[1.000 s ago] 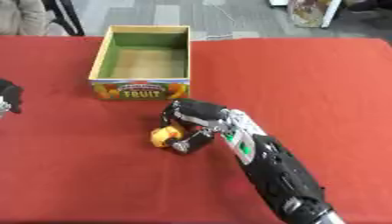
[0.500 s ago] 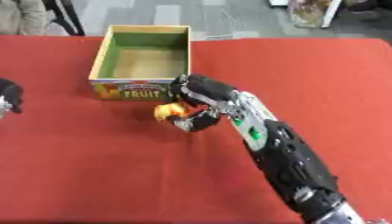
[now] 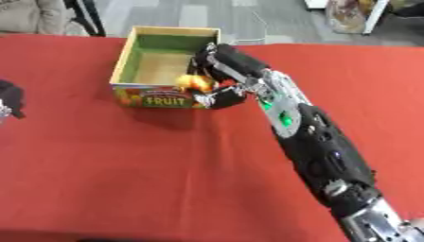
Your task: Pick up objects on the table and place them in the box.
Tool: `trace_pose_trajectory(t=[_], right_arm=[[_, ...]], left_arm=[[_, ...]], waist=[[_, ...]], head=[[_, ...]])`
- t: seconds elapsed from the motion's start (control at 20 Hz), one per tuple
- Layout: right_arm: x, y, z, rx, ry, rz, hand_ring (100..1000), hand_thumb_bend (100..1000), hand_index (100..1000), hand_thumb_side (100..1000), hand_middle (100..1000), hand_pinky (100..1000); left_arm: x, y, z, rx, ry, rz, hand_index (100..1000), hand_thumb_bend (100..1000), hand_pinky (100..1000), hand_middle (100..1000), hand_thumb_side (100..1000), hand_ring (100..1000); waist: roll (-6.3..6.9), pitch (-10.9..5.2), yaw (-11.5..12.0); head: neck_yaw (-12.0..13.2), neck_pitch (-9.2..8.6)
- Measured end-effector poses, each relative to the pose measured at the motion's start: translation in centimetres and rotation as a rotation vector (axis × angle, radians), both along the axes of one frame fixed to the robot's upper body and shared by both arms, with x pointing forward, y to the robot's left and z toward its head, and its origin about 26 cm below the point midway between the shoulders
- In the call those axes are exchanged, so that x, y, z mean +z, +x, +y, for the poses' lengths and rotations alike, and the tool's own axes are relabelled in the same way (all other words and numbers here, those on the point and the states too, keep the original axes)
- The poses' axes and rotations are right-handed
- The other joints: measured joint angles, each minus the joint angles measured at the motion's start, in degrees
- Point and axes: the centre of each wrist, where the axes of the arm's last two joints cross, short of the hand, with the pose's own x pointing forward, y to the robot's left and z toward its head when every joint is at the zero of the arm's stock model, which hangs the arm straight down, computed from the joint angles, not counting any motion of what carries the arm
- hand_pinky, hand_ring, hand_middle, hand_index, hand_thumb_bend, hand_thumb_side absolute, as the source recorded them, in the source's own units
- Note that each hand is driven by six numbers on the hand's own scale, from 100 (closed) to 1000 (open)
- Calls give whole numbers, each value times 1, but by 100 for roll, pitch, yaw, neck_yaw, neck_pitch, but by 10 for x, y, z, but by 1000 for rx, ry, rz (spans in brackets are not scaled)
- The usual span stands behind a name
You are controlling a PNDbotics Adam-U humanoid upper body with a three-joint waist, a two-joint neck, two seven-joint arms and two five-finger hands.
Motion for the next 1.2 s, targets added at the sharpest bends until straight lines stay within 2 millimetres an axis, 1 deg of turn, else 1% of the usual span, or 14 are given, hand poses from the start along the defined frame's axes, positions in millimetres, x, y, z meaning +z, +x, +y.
trace_pose_trajectory(t=[0.3, 0.55, 0.6, 0.65, 0.7, 0.75, 0.8, 0.85, 0.95, 1.0, 1.05, 1.1, 1.15, 1.2], right_arm=[[8, 15, -30, -164, 37, -32, 266, 100, 455, 100, 259, 185], [13, 27, -58, -328, 84, -45, 316, 100, 498, 100, 300, 245], [14, 29, -63, -358, 91, -48, 371, 100, 540, 100, 353, 310], [14, 31, -68, -388, 95, -49, 378, 100, 545, 100, 359, 316], [14, 32, -74, -416, 96, -50, 440, 100, 593, 100, 420, 372], [13, 34, -79, -444, 91, -48, 493, 136, 620, 100, 460, 411], [11, 35, -83, -468, 82, -43, 519, 226, 633, 100, 481, 430], [8, 36, -87, -490, 70, -37, 538, 255, 638, 100, 496, 440], [7, 39, -94, -524, 46, -32, 675, 381, 705, 100, 611, 533], [6, 40, -97, -540, 30, -31, 734, 456, 738, 148, 670, 590], [6, 40, -99, -552, 14, -32, 768, 484, 769, 198, 715, 630], [6, 41, -101, -563, -4, -33, 824, 527, 810, 286, 775, 717], [6, 42, -102, -572, -18, -36, 840, 543, 823, 317, 792, 747], [6, 42, -102, -581, -32, -43, 871, 588, 849, 387, 831, 787]], left_arm=[[18, 7, -23, -93, -21, -58, 591, 491, 468, 511, 344, 507], [32, 12, -40, -181, -10, -98, 592, 492, 468, 511, 343, 507], [34, 12, -42, -196, -6, -104, 592, 492, 468, 511, 343, 507], [36, 12, -45, -212, -3, -111, 592, 492, 468, 511, 343, 507], [38, 13, -47, -226, 0, -116, 593, 492, 468, 511, 343, 507], [39, 13, -50, -240, 3, -120, 593, 492, 468, 511, 343, 507], [40, 14, -52, -253, 5, -124, 593, 492, 468, 511, 343, 507], [42, 14, -54, -265, 6, -128, 593, 492, 468, 511, 343, 507], [44, 15, -57, -284, 10, -135, 593, 493, 467, 511, 343, 507], [45, 15, -58, -291, 11, -137, 593, 493, 467, 511, 343, 507], [46, 15, -59, -295, 13, -139, 593, 493, 467, 511, 343, 507], [46, 15, -60, -299, 15, -141, 593, 494, 467, 511, 343, 507], [46, 15, -60, -303, 16, -141, 593, 494, 467, 511, 343, 507], [46, 15, -61, -305, 17, -141, 593, 494, 467, 511, 343, 507]], waist=[[4, 187, 618], [-84, 316, 1175], [-107, 339, 1265], [-130, 355, 1343], [-147, 373, 1416], [-160, 392, 1486], [-170, 414, 1543], [-180, 433, 1596], [-196, 441, 1655], [-198, 442, 1683], [-198, 443, 1693], [-199, 444, 1699], [-201, 449, 1701], [-208, 454, 1700]], head=[[-361, -307], [-774, -578], [-854, -627], [-929, -676], [-993, -721], [-1050, -763], [-1100, -802], [-1147, -834], [-1225, -888], [-1254, -909], [-1276, -932], [-1290, -951], [-1300, -958], [-1307, -969]])
